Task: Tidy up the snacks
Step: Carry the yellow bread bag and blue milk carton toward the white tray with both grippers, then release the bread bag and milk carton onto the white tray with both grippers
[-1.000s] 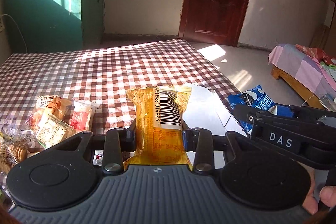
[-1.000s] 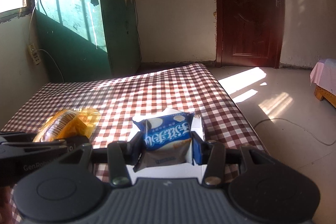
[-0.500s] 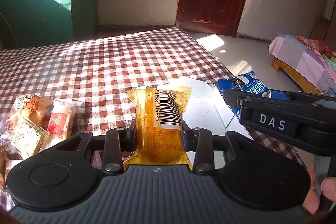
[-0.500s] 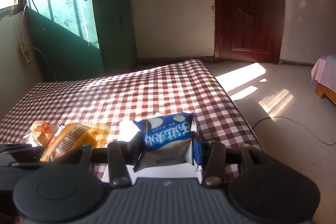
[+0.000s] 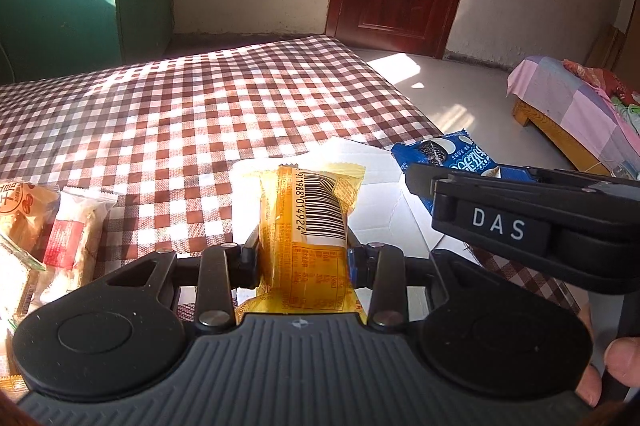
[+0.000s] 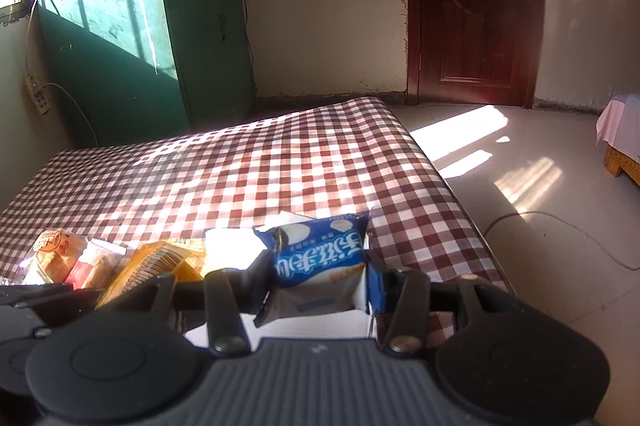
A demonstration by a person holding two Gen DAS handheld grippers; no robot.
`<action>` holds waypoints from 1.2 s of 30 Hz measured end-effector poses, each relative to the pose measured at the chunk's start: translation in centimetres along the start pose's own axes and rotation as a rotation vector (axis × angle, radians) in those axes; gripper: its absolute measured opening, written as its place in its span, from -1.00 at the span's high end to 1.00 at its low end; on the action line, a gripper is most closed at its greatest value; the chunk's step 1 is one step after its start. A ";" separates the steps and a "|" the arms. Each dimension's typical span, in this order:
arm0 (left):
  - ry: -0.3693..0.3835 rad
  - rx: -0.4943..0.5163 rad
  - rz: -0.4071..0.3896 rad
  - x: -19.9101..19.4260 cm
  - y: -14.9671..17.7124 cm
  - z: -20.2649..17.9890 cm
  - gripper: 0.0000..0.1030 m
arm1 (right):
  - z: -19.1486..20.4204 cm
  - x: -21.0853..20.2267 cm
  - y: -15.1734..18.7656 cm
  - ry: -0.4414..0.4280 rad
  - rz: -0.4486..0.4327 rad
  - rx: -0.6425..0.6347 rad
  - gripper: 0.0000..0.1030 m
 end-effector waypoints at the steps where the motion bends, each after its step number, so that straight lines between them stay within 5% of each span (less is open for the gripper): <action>1: 0.000 0.001 0.001 0.3 -0.1 -0.1 0.15 | 0.0 0.3 -0.1 -0.001 0.002 -0.001 0.11; 11: 0.074 0.001 0.013 2.3 -0.4 -1.4 0.11 | -0.7 2.3 -0.8 0.011 0.016 -0.004 0.10; 14: 0.080 0.004 0.020 2.4 -0.3 -1.4 -0.40 | -0.8 2.3 -0.9 0.005 0.001 0.002 0.01; 22: 0.028 -0.009 0.009 0.7 -0.6 0.0 -1.00 | -0.7 0.1 -0.8 0.035 -0.032 0.007 -0.01; 36: -0.089 -0.023 -0.014 -5.9 0.2 2.1 -1.00 | 0.1 -6.0 -0.3 0.067 -0.067 -0.002 -0.38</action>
Point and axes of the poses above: each gripper's, at about its wrist camera, not at the fingertips, and x roughly the way its jaws point, z to its left, y to its underside, the point moved 9 cm from there along x, roughly the way its jaws point, and after that the axes turned 11 degrees about -x, right-handed, at the moved point
